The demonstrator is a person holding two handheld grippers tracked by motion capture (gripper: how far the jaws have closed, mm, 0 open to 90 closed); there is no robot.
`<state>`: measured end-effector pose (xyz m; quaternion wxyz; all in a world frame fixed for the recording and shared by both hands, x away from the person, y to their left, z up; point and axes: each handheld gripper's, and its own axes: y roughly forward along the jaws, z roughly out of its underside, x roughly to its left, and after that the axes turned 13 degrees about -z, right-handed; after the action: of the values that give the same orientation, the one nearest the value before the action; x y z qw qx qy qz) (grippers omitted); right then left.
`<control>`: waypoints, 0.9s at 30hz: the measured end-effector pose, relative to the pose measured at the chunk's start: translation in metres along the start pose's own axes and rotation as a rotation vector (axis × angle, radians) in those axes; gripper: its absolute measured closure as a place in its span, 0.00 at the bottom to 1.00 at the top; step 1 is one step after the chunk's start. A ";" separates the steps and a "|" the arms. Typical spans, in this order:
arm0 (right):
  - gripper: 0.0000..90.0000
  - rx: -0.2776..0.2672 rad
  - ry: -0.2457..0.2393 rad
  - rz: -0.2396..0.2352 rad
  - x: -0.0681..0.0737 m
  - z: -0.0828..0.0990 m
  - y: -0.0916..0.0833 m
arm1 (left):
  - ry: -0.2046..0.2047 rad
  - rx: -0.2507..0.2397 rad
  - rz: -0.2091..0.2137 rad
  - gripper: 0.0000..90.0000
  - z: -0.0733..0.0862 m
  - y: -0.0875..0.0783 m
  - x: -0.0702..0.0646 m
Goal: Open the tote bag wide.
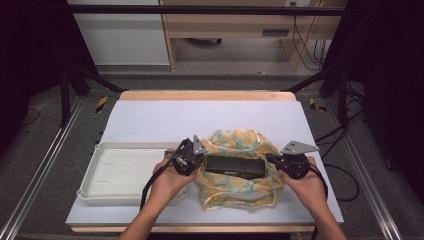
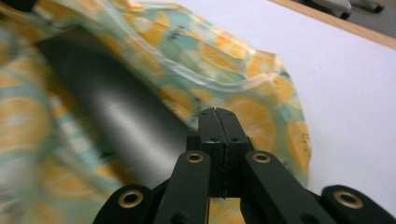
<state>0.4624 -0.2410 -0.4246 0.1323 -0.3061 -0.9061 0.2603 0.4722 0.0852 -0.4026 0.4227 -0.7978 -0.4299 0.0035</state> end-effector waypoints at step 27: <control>1.00 0.234 -0.048 -0.105 0.037 0.050 0.018 | 0.050 0.126 0.074 1.00 0.036 0.024 -0.036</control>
<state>0.4227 -0.2251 -0.4730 0.1590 -0.2342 -0.8872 0.3643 0.4530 0.0781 -0.4545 0.4823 -0.7848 -0.3883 0.0265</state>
